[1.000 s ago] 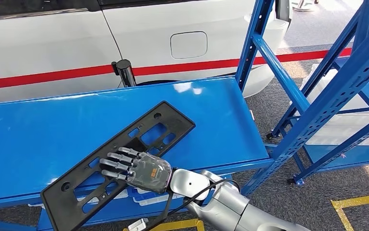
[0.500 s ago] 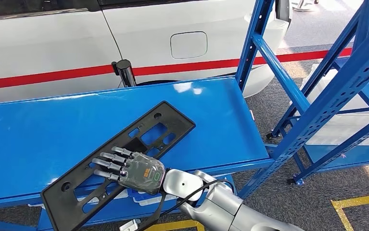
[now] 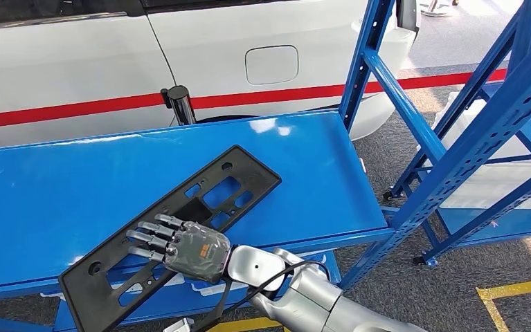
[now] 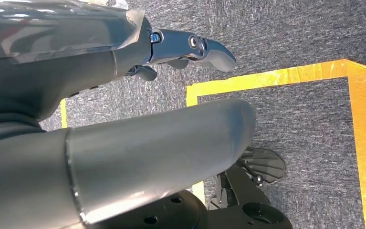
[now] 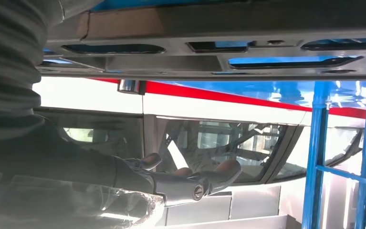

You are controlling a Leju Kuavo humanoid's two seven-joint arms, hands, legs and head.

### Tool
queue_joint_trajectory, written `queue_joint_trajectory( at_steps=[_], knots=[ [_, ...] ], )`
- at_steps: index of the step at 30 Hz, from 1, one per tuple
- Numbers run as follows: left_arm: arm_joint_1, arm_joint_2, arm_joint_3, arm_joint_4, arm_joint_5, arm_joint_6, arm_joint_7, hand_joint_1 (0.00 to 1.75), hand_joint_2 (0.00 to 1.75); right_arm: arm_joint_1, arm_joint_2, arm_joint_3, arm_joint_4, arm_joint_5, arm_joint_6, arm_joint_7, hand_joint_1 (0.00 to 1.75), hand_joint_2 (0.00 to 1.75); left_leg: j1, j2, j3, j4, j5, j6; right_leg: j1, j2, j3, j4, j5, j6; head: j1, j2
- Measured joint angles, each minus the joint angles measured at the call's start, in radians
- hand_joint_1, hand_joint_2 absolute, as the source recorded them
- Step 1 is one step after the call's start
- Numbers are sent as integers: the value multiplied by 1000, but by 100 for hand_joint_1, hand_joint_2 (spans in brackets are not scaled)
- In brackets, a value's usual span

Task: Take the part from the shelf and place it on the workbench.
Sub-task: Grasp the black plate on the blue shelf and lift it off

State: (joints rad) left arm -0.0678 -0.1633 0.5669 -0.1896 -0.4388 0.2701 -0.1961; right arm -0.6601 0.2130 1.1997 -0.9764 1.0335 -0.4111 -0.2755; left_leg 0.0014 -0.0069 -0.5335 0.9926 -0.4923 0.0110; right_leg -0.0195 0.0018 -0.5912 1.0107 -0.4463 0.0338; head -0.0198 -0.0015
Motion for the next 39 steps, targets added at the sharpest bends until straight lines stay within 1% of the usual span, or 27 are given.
queue_joint_trajectory(
  at_steps=[9, 23, 27, 31, 33, 34, 37, 38, 39],
  knots=[
    [0, -6, 0, 0, 2, -5, 0, 0, 0, 6, 21, 5, 32, -19, 0, -15, 0, 175, 0, 0, 0, 0, 0, 0, 0, 0, 0, 0, 0, 0, 0, 0],
    [0, -7, 0, 0, 5, -5, 1, 0, 0, 7, 22, 7, 39, -22, 0, -16, 0, 175, 0, 0, 0, 0, 0, 0, 0, 0, 0, 0, 0, 0, 0, 0],
    [0, -10, 0, 0, 2, -5, 8, 0, 0, 22, 24, 11, 54, -30, -6, -24, 0, 175, 0, 0, 0, 0, 0, 0, 0, 0, 0, 0, 0, 0, 0, 0],
    [0, -13, 0, 0, -5, -3, 19, 0, 0, 44, 41, 15, 90, -42, -15, -34, 0, 175, 0, 0, 0, 0, 0, 0, 0, 0, 0, 0, 0, 0, 0, 0],
    [0, -14, 0, 0, -9, -2, 23, 0, 0, 47, 51, 15, 109, -46, -15, -34, 4, 175, 0, 0, 0, 0, 0, 0, 0, 0, 0, 0, 0, 0, 0, 0],
    [0, -15, 0, 0, -9, -2, 23, 0, 0, 47, 54, 15, 116, -46, -15, -34, 20, 175, 0, 0, 0, 0, 0, 0, 0, 0, 0, 0, 0, 0, 0, 0],
    [0, -15, 0, 0, -9, -2, 22, 0, 0, 47, 56, 15, 124, -46, -14, -34, 146, 175, 0, 0, 0, 0, 0, 0, 0, 0, 0, 0, 0, 0, 0, 0],
    [0, -15, 0, 0, -9, -2, 22, 0, 0, 47, 56, 15, 126, -46, -14, -34, 175, 175, 0, 0, 0, 0, 0, 0, 0, 0, 0, 0, 0, 0, 0, 0],
    [0, -15, 0, 0, -10, -2, 22, 0, 0, 47, 56, 15, 127, -46, -13, -34, 175, 175, 0, 0, 0, 0, 0, 0, 0, 0, 0, 0, 0, 0, 0, 0]
  ],
)
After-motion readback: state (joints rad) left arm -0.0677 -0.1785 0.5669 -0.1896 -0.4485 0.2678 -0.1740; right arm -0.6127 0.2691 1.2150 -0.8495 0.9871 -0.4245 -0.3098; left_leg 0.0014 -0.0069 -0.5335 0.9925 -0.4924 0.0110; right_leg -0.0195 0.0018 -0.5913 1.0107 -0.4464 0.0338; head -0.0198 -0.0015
